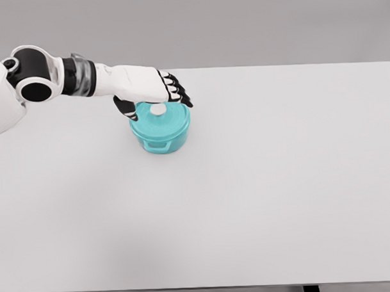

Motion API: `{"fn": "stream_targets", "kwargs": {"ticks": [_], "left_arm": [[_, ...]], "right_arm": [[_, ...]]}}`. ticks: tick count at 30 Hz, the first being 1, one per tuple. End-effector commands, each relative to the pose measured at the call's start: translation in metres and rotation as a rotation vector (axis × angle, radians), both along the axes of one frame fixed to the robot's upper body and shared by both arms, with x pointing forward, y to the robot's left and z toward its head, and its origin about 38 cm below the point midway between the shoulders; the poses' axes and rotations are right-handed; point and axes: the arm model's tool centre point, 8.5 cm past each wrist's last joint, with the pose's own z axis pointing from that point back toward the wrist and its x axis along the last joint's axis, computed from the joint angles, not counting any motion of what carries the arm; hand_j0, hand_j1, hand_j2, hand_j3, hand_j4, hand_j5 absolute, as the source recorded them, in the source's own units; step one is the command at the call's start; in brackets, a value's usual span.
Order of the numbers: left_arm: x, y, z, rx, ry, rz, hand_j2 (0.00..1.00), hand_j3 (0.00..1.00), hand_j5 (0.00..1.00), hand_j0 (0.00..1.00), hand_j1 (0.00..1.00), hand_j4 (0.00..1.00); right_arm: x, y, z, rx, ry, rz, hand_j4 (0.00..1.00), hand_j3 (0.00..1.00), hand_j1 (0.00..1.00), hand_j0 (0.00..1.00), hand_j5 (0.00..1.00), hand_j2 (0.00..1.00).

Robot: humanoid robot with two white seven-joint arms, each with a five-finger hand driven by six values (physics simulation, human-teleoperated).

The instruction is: Open the lid of the pot with left arm

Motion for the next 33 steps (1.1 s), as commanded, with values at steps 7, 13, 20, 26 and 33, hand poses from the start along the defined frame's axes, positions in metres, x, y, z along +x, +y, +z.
{"fn": "stream_targets", "kwargs": {"ticks": [7, 13, 20, 26, 33], "left_arm": [[0.005, 0.005, -0.003, 0.016, -0.005, 0.023, 0.9, 0.9, 0.9, 0.9, 0.9, 0.9], [0.013, 0.003, -0.015, 0.042, -0.007, 0.044, 0.89, 0.89, 0.89, 0.89, 0.89, 0.89], [0.012, -0.002, -0.016, 0.041, -0.005, 0.033, 0.84, 0.84, 0.84, 0.84, 0.84, 0.84], [0.012, 0.001, -0.018, 0.056, -0.009, 0.037, 0.8, 0.8, 0.8, 0.8, 0.8, 0.8], [0.011, 0.001, -0.02, 0.056, -0.004, 0.037, 0.79, 0.79, 0.79, 0.79, 0.79, 0.79]], "right_arm": [[0.0, 0.0, 0.0, 0.0, 0.0, 0.0, 1.0, 1.0, 1.0, 1.0, 1.0, 1.0], [0.0, 0.0, 0.0, 0.001, 0.001, 0.0, 1.0, 1.0, 1.0, 1.0, 1.0, 1.0], [0.0, 0.0, 0.0, 0.0, 0.0, 0.0, 1.0, 1.0, 1.0, 1.0, 1.0, 1.0], [0.0, 0.0, 0.0, 0.001, 0.001, 0.0, 1.0, 1.0, 1.0, 1.0, 1.0, 1.0], [0.0, 0.0, 0.0, 0.0, 0.0, 0.0, 1.0, 1.0, 1.0, 1.0, 1.0, 1.0]]}}
